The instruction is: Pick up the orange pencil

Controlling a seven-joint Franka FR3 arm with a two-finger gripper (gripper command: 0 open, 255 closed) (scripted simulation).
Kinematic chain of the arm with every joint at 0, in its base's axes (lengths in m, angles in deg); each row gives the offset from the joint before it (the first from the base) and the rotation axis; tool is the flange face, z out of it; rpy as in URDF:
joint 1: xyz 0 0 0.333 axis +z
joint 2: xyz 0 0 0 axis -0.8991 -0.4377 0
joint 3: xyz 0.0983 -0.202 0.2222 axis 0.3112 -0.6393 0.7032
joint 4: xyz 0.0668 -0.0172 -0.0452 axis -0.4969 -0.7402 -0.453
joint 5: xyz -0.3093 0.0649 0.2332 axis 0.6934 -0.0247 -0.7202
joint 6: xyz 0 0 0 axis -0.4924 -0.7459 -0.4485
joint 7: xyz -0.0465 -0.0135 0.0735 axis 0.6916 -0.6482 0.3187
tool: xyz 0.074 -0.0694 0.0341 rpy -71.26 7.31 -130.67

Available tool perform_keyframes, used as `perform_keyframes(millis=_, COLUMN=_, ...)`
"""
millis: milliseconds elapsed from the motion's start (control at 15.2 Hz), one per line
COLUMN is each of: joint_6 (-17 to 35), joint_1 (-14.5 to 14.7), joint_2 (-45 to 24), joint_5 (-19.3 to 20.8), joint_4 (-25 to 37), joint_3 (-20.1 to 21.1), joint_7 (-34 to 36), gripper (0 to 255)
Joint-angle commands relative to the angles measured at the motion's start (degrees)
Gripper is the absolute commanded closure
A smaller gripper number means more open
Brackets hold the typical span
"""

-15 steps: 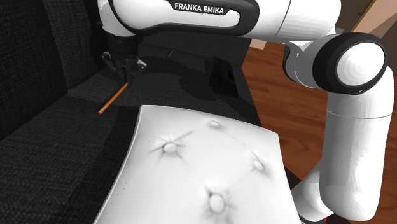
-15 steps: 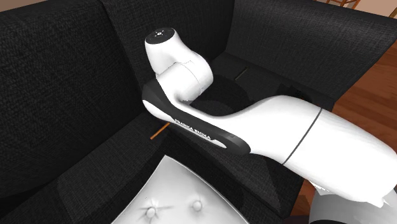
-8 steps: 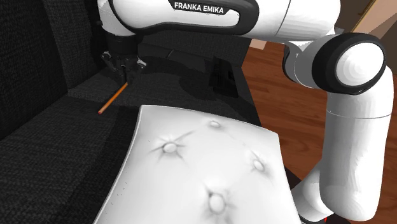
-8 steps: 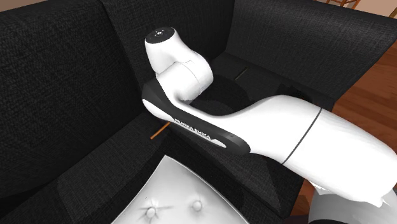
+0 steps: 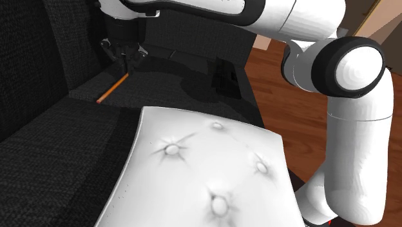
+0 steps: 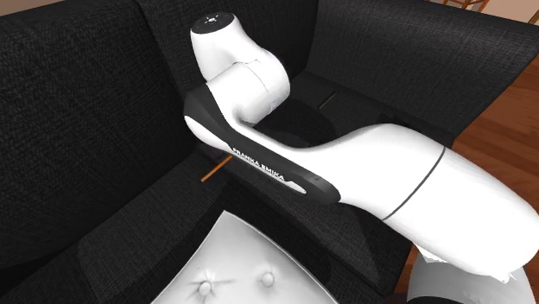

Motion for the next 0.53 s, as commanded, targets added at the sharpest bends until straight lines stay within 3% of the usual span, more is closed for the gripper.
perform_keyframes(millis=0, joint_6=-2.11, joint_1=0.96, joint_2=-0.60, joint_5=0.29, joint_4=2.80, joint_3=-0.13, joint_7=-0.36, gripper=255)
perform_keyframes(millis=330, joint_6=-7.81, joint_1=4.19, joint_2=-3.23, joint_5=1.63, joint_4=11.63, joint_3=-0.85, joint_7=-1.64, gripper=255)
perform_keyframes(millis=462, joint_6=-8.00, joint_1=4.32, joint_2=-3.34, joint_5=1.68, joint_4=11.96, joint_3=-0.89, joint_7=-1.69, gripper=255)
